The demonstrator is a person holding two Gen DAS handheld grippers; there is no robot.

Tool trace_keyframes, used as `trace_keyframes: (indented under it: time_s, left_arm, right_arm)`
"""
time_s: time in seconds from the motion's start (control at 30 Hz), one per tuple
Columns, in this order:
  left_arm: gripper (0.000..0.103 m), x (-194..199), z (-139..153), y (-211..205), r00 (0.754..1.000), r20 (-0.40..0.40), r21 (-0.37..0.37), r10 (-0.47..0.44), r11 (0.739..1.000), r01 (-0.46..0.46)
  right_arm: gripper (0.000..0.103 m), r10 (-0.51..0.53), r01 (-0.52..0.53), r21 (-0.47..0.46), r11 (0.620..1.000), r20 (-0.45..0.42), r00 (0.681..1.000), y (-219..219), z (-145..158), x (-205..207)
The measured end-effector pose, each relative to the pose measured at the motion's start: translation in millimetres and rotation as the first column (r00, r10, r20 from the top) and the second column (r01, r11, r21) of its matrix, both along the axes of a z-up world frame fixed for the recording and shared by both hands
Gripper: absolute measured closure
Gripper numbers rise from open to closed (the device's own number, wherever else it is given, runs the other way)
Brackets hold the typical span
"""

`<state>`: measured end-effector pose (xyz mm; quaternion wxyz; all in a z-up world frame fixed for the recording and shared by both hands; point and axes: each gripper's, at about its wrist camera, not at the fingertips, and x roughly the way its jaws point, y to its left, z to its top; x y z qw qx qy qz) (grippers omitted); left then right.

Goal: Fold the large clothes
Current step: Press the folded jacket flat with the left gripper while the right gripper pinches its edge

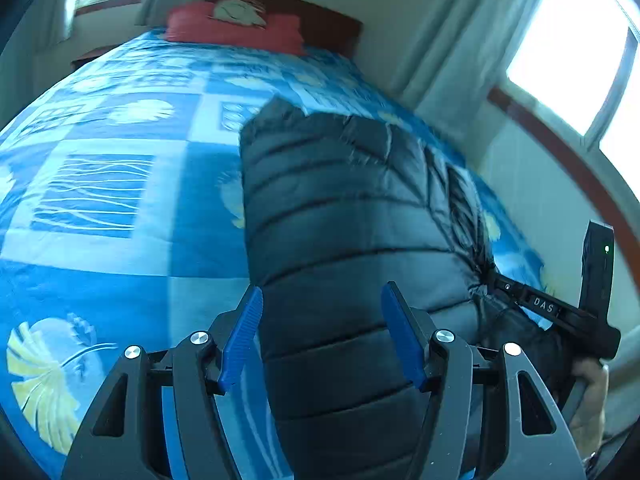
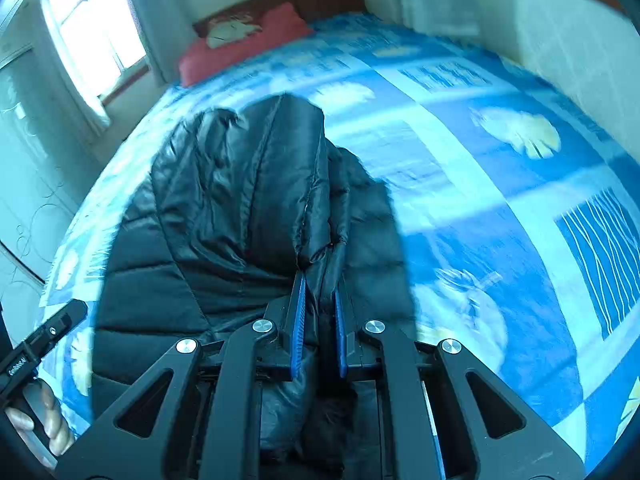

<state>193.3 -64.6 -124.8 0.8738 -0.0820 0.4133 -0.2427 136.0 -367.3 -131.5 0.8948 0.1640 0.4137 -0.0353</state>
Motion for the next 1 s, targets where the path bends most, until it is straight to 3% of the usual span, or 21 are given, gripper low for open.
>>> trace_keyframes:
  time_s: [0.23,0.4,0.57,0.7,0.87,1.0]
  left_arm:
    - [0.042,6.1,-26.6,-38.2,1.000,0.006,0.150,-0.023,0.988,0.022]
    - [0.042,11.7,-42.2,-40.4,1.000,-0.016,0.156,-0.018,0.988,0.020]
    - [0.042,5.5,-35.3,-34.6,1.000,0.006,0.136,-0.010,0.991,0.009]
    - [0.042,-3.5,-25.7,-24.4,1.000,0.017,0.110,0.004,0.994,-0.006]
    - [0.042,-23.8,-14.8,0.5,0.998,0.058,0.085,0.034,0.996,-0.039]
    - [0.042,-38.2,-11.3,13.9,0.995,0.074,0.042,0.061,0.997,-0.064]
  right_arm:
    - [0.090,0.046,-0.045,0.049,0.998,-0.024,0.999,-23.6,-40.1,14.2]
    - [0.090,0.034,-0.033,0.085,0.996,-0.017,0.999,-29.0,-51.8,17.4]
    - [0.084,0.022,-0.021,0.087,0.996,-0.009,1.000,-31.1,-37.9,10.0]
    - [0.072,-0.005,0.005,0.016,1.000,0.010,1.000,-26.1,-14.4,-7.4]
    - [0.072,-0.014,0.017,-0.046,0.999,0.072,0.997,-11.1,20.9,-33.6]
    - [0.072,0.075,-0.067,-0.063,0.996,0.146,0.986,19.5,46.1,-48.8]
